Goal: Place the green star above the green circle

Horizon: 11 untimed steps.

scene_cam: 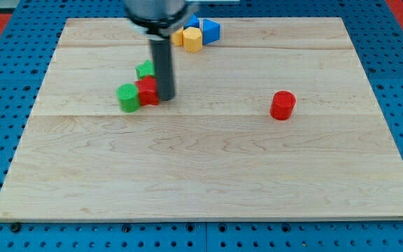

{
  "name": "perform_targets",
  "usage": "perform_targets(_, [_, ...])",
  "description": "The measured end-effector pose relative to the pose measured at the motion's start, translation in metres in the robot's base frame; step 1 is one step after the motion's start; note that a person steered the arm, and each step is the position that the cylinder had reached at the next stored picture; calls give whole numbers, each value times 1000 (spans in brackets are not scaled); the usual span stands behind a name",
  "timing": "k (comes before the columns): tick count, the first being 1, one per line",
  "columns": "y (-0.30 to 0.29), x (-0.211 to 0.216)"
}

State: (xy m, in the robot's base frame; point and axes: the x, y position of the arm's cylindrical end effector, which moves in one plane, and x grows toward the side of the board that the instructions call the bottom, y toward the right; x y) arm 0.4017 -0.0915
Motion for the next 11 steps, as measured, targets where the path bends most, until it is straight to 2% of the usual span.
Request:
perform_targets(1, [-66,8])
perform_targets(2, [-101,20])
perform_targets(3, [-41,22])
perform_targets(4, [55,-12])
perform_targets(5, [31,-43])
perform_targets(6, [-53,-44])
perform_targets(8, [-34,-87])
perform_targets(9, [-128,-73])
perform_targets(10, [-92,-70])
perform_targets(11, [28,-62])
